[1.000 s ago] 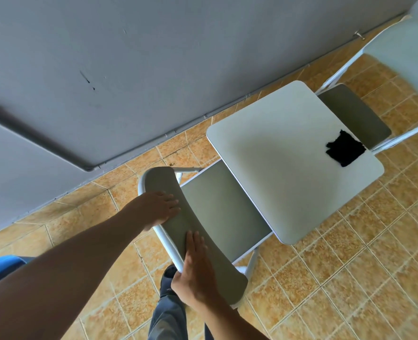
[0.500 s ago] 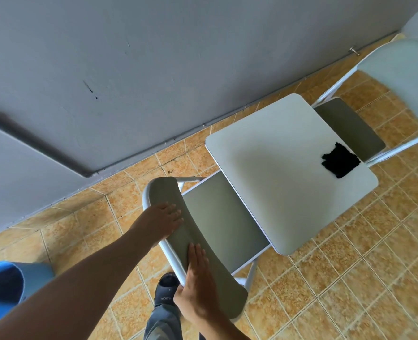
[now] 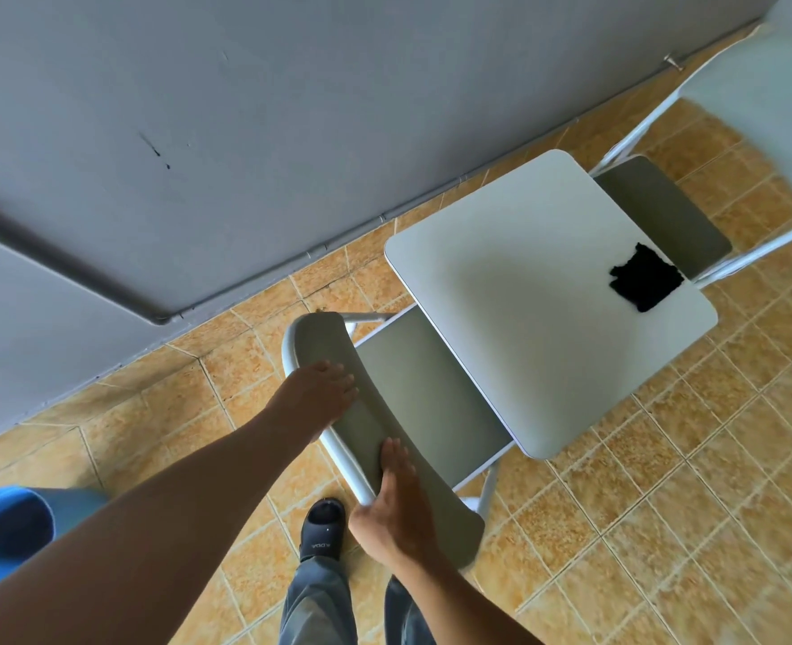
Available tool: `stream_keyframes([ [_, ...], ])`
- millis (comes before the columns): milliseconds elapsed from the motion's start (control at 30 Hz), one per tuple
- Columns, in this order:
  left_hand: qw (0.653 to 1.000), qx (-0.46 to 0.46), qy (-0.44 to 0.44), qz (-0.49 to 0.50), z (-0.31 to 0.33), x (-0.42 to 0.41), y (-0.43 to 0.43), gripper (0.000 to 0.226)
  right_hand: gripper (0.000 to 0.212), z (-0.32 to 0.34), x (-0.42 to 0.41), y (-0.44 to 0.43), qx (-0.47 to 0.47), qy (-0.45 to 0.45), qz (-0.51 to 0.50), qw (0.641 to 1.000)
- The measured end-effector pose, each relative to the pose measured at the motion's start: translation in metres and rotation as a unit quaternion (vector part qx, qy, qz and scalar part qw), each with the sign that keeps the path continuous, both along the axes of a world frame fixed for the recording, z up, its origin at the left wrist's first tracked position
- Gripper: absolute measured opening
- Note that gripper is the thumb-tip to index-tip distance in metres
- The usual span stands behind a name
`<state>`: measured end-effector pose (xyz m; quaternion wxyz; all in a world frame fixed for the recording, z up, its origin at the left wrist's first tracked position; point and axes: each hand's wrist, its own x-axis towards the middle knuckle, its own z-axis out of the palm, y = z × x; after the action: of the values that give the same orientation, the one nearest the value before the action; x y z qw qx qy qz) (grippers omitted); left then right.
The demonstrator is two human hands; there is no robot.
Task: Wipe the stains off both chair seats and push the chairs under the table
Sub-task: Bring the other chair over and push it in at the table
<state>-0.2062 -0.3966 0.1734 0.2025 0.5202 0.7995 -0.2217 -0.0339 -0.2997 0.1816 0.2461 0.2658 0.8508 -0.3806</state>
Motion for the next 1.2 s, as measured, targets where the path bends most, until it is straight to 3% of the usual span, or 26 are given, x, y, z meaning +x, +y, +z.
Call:
stream_keyframes([
  [267,1.000,0.006,-0.009,0.002,0.009,-0.012,0.012,0.062,0.088,-0.003,-0.014,0.005,0.025,0.019,0.031,0.999],
  [400,0.999,0.014,0.029,0.013,0.005,-0.031,0.014,0.050,0.088,-0.007,-0.033,0.001,0.033,0.038,0.017,0.999],
  [633,0.998,-0.063,0.001,0.008,0.006,-0.011,0.018,0.065,0.087,-0.007,-0.013,0.001,0.036,0.029,0.044,0.998],
  [933,0.998,-0.055,0.010,0.017,0.005,-0.017,0.018,0.067,0.092,-0.003,-0.023,0.004,0.040,0.013,0.053,0.998],
  [1100,0.988,-0.143,-0.037,0.039,0.013,-0.018,0.035,0.068,0.103,0.015,-0.010,0.040,-0.069,-0.050,0.081,0.993],
  [1200,0.987,-0.144,-0.058,0.036,0.037,-0.012,0.075,0.072,0.111,0.034,0.011,0.090,-0.079,-0.045,0.079,0.993],
])
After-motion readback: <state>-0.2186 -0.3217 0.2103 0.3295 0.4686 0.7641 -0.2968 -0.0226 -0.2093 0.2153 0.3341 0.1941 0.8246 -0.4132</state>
